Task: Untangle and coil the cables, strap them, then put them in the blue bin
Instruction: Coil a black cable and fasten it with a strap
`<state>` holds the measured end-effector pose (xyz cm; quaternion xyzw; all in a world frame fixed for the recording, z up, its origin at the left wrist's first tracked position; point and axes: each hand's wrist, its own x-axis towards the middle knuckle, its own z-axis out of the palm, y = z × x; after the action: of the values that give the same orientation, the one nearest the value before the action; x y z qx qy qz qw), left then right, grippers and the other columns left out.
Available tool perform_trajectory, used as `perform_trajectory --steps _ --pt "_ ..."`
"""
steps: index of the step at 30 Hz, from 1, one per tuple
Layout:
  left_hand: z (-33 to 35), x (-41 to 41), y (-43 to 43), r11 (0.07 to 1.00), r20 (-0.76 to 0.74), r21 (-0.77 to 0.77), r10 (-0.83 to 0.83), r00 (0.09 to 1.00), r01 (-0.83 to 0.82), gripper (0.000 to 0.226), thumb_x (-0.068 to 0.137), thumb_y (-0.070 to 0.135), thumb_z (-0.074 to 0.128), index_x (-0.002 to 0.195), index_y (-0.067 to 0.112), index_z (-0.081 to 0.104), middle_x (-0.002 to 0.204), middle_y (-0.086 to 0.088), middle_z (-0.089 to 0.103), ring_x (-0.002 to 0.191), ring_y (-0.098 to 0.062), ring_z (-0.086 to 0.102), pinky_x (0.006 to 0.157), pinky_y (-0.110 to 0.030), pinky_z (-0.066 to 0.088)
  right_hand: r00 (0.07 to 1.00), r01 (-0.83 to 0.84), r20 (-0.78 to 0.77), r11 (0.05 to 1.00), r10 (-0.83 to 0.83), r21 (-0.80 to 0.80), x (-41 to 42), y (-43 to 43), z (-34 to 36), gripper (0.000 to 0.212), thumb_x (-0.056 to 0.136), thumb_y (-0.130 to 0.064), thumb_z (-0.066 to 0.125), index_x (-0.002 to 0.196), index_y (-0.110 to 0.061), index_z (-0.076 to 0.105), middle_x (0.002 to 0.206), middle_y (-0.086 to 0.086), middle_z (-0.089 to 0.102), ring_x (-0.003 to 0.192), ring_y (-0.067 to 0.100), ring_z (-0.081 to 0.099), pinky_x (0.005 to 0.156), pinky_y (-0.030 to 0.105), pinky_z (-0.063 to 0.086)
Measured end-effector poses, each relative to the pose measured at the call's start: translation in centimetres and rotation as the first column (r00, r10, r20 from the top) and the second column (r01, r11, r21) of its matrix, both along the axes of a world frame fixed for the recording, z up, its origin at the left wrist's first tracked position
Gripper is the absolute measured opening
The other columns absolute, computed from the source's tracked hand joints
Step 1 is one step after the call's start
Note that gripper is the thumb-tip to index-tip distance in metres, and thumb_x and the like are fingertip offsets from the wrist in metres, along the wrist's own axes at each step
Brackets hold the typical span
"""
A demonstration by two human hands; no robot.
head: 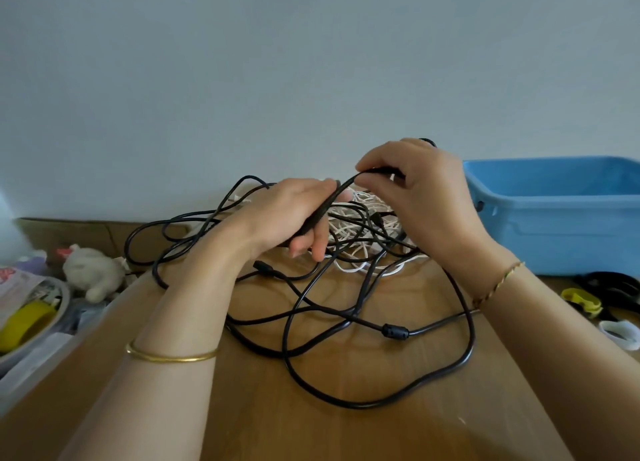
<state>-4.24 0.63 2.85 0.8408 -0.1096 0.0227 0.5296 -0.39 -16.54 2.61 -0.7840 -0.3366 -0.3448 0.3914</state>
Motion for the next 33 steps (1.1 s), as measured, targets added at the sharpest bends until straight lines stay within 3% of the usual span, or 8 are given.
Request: perform_trajectory --steps 5,9,11,17,21,25,27,33 --pt "0.2 -0.2 0.7 0.877 -0.096 -0.380 -0.352 0.931 0.293 0.049 0.096 0.036 0.030 0.118 0.004 0.060 0.040 -0.003 0.052 0.027 -0.002 0.031 0.033 -0.016 0.028 0.999 -0.023 -0.027 0.991 0.027 0.135 1.3 -0.4 -0.9 0.021 0.090 -0.013 0.057 0.105 -0.013 0.071 0.083 -0.004 0.061 0.080 0.009 0.055 0.072 0.008 0.038" --pt "0.3 0.3 1.0 0.626 -0.036 -0.616 -0.630 0.776 0.479 0.055 0.097 0.036 0.031 0.124 -0.005 0.057 0.047 -0.002 0.056 0.028 -0.002 0.033 0.032 -0.015 0.029 0.977 -0.079 -0.182 0.981 0.112 0.180 1.5 0.1 -1.7 0.026 0.096 -0.012 0.049 0.113 -0.019 0.067 0.076 -0.012 0.059 0.065 0.001 0.055 0.064 0.008 0.039" --pt "0.5 0.4 1.0 0.500 0.026 -0.703 -0.693 0.721 0.506 0.057 0.099 0.034 0.030 0.130 -0.012 0.044 0.053 -0.005 0.059 0.033 -0.004 0.027 0.033 -0.014 0.030 0.957 -0.118 -0.240 0.975 0.163 0.190 1.3 0.4 -1.9 0.028 0.098 -0.013 0.044 0.114 -0.024 0.064 0.070 -0.003 0.058 0.051 0.002 0.051 0.052 0.010 0.038" --pt "0.5 0.3 0.3 0.378 0.205 -0.771 -0.615 0.762 0.513 0.057 0.097 0.025 0.037 0.138 -0.013 0.023 0.068 -0.006 0.058 0.044 -0.006 0.045 0.053 -0.020 0.051 0.859 -0.225 -0.429 0.959 0.279 0.171 1.0 1.5 -3.0 0.034 0.101 -0.016 0.036 0.131 -0.026 0.050 0.069 0.005 0.061 0.041 0.011 0.047 0.044 0.024 0.043" --pt "0.6 0.3 0.1 0.293 0.316 -0.841 -0.415 0.853 0.454 0.057 0.094 0.021 0.041 0.138 -0.010 0.025 0.072 -0.005 0.055 0.049 -0.008 0.050 0.082 -0.039 0.056 0.839 -0.279 -0.492 0.960 0.234 -0.019 0.4 2.1 -3.6 0.020 0.100 -0.015 0.037 0.106 -0.019 0.056 0.073 0.006 0.064 0.051 0.010 0.052 0.053 0.026 0.046" --pt "0.6 0.8 0.0 0.480 0.309 -0.811 -0.132 0.942 0.333 0.014 0.096 0.015 0.041 0.101 0.003 0.046 0.072 -0.002 0.056 0.050 -0.009 0.046 0.088 -0.047 0.054 0.835 -0.371 -0.504 0.902 0.221 -0.220 -0.3 3.1 -4.6 0.015 0.096 -0.014 0.045 0.109 -0.016 0.054 0.079 -0.005 0.067 0.078 0.011 0.063 0.074 0.026 0.051" --pt "0.4 0.9 0.1 0.605 0.294 -0.769 0.050 0.954 0.206 0.012 0.098 0.010 0.040 0.088 0.008 0.045 0.072 -0.002 0.059 0.052 -0.010 0.046 0.091 -0.049 0.053 0.845 -0.384 -0.489 0.883 0.217 -0.270 -0.4 3.3 -4.8 0.012 0.093 -0.016 0.051 0.104 -0.019 0.055 0.082 -0.007 0.065 0.082 0.009 0.061 0.076 0.028 0.050" --pt "-0.3 1.4 0.6 0.907 0.412 -0.369 0.355 0.839 -0.203 0.009 0.094 0.019 0.042 0.087 0.015 0.041 0.082 0.000 0.062 0.064 -0.015 0.053 0.089 -0.042 0.047 0.868 -0.379 -0.437 0.885 0.237 -0.271 -0.8 3.3 -4.3 0.020 0.092 -0.014 0.052 0.111 -0.019 0.059 0.073 -0.014 0.053 0.067 0.003 0.050 0.065 0.018 0.041"
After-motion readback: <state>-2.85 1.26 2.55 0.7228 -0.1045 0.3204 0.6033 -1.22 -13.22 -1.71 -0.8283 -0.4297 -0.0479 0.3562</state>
